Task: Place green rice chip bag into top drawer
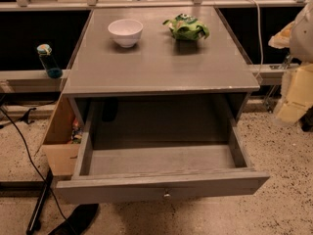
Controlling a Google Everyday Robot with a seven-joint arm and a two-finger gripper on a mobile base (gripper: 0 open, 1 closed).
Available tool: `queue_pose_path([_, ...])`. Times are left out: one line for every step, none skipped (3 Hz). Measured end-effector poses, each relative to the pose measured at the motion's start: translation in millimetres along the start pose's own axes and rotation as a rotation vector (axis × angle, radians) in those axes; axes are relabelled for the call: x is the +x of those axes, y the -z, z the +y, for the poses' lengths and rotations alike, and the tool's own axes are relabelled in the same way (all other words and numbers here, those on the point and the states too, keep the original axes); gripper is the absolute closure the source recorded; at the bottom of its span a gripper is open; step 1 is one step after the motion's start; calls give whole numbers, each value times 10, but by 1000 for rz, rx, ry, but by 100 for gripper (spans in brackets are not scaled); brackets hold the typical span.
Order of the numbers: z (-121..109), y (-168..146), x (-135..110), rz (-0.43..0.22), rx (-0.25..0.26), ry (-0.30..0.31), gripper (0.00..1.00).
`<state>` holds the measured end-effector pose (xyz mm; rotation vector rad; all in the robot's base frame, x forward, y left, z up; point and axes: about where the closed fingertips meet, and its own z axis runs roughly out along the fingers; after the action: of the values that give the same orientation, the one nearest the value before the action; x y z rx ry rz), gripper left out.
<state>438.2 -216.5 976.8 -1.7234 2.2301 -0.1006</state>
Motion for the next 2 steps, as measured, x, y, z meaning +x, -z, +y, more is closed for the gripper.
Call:
queue_pose_path([-1, 0, -1, 0, 0, 0, 0])
queue_pose_path([-218, -46, -132, -41, 62, 11, 0])
